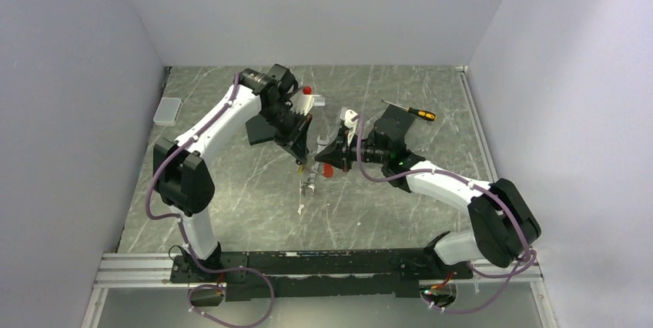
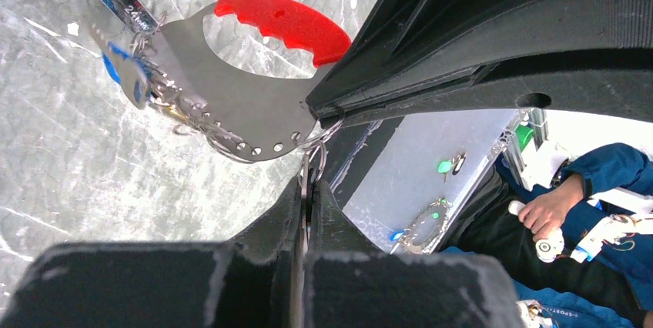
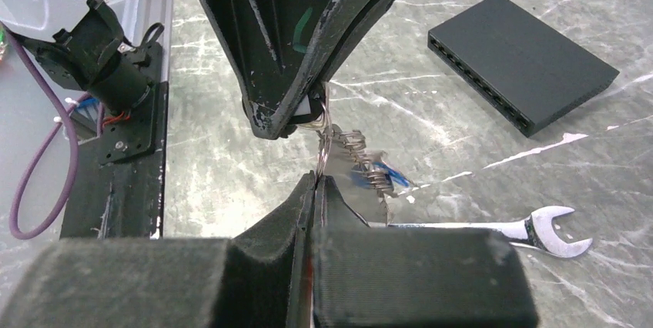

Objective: Remove the keys from the keyring

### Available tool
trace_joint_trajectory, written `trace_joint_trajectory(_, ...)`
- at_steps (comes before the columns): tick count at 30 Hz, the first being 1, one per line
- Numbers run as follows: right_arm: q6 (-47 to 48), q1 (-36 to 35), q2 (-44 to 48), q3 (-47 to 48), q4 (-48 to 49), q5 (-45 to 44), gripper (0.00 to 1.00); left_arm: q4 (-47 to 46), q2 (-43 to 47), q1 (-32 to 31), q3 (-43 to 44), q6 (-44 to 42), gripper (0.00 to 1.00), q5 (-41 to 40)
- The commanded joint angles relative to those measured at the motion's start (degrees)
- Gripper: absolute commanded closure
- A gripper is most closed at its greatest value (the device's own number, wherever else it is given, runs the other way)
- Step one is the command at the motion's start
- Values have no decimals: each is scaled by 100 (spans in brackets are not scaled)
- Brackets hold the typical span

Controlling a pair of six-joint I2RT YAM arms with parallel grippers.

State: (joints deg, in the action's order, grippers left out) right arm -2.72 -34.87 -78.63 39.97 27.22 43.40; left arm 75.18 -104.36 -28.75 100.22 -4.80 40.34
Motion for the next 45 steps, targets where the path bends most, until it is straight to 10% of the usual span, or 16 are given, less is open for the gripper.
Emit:
trace_joint_trajectory(1,74,101,157,4,11,153,100,-175,340,133,-163,24,100,-112)
trace_joint_trajectory(45,-427,420,325,-258,720,482,100,-735,-85,-244,-697,166,100,93)
